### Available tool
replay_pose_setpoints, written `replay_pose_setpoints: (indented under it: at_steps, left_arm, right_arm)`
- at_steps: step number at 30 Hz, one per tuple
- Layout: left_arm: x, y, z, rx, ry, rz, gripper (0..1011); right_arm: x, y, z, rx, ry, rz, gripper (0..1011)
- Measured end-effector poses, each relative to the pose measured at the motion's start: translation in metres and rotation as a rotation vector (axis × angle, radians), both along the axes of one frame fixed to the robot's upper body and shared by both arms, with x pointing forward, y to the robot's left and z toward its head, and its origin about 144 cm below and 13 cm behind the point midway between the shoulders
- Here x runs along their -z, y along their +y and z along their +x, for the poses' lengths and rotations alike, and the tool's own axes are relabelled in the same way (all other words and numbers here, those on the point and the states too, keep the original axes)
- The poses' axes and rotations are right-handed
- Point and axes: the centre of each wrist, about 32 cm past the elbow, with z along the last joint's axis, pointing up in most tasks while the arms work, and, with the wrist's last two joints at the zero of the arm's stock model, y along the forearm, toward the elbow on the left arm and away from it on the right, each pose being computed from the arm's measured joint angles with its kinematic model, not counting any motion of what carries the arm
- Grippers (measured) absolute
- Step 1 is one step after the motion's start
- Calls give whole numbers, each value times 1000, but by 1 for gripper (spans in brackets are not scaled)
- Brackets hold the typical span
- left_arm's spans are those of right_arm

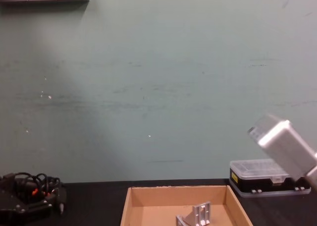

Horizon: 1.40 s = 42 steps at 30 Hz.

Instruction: Use one hand to pick up the angle iron from the table and place it into the box.

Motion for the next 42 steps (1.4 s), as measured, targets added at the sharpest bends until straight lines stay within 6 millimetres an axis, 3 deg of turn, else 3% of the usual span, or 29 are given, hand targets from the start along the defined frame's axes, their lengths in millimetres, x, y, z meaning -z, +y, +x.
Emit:
replay_pose_setpoints:
  at_steps: [42]
  left_arm:
    - [0, 0, 0, 0, 0, 0, 1000]
  right_arm:
    - [10, 26, 13, 51, -5, -62, 1003]
